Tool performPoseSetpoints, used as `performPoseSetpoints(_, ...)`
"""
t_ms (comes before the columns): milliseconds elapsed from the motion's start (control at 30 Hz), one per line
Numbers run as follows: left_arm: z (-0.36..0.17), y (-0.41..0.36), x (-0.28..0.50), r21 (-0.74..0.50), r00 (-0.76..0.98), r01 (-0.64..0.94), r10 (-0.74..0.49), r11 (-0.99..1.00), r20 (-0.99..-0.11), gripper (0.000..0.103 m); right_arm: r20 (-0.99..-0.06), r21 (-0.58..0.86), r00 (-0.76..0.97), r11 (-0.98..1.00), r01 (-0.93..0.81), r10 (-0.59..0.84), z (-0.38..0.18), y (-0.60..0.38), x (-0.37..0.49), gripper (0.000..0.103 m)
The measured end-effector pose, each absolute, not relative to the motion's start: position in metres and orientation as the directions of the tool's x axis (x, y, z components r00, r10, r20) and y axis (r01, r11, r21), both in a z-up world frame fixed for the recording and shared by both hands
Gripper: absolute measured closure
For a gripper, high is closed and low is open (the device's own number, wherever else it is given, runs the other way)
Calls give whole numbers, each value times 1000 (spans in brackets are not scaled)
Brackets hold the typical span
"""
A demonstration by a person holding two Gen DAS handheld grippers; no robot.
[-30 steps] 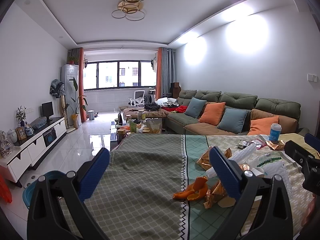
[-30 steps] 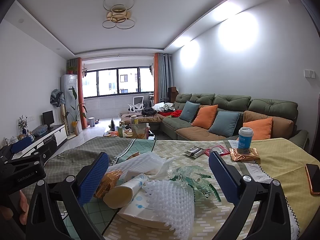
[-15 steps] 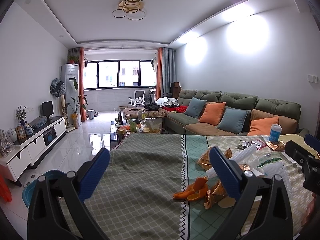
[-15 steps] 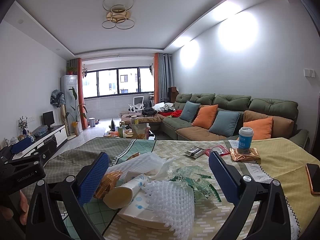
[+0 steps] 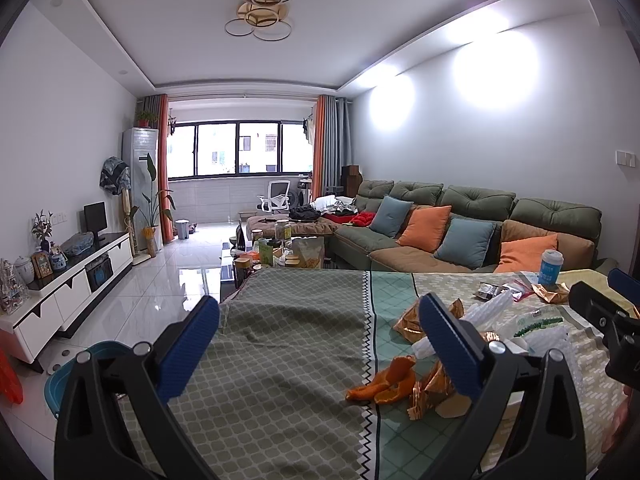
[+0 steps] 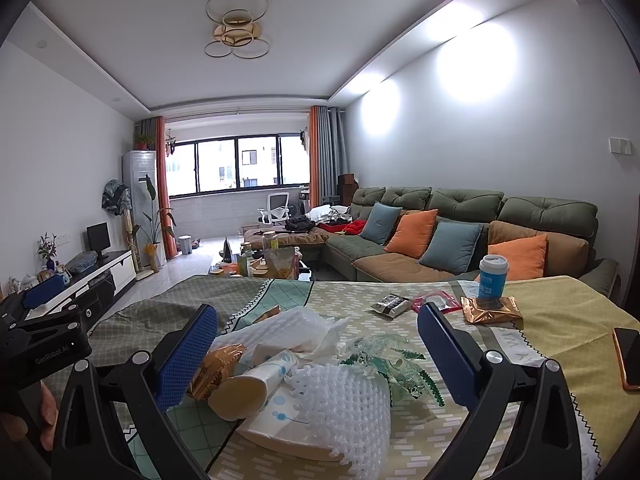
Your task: Collect trash
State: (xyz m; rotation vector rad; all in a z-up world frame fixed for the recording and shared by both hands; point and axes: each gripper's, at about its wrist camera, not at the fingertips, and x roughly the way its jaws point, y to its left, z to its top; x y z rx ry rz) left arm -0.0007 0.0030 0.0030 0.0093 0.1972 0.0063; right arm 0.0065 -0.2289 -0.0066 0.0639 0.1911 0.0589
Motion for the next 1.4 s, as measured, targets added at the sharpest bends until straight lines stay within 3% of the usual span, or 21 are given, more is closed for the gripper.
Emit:
performPoseSetpoints(967, -5, 5, 5, 3, 973, 18, -17, 1000, -229, 3, -218, 84, 972, 994, -65, 82, -16, -224, 18, 4)
performPoseSetpoints(1400, -31, -26, 15, 50, 906, 278, -244, 959, -347, 3, -330, 145, 937, 987, -74, 118, -26, -241, 31, 4)
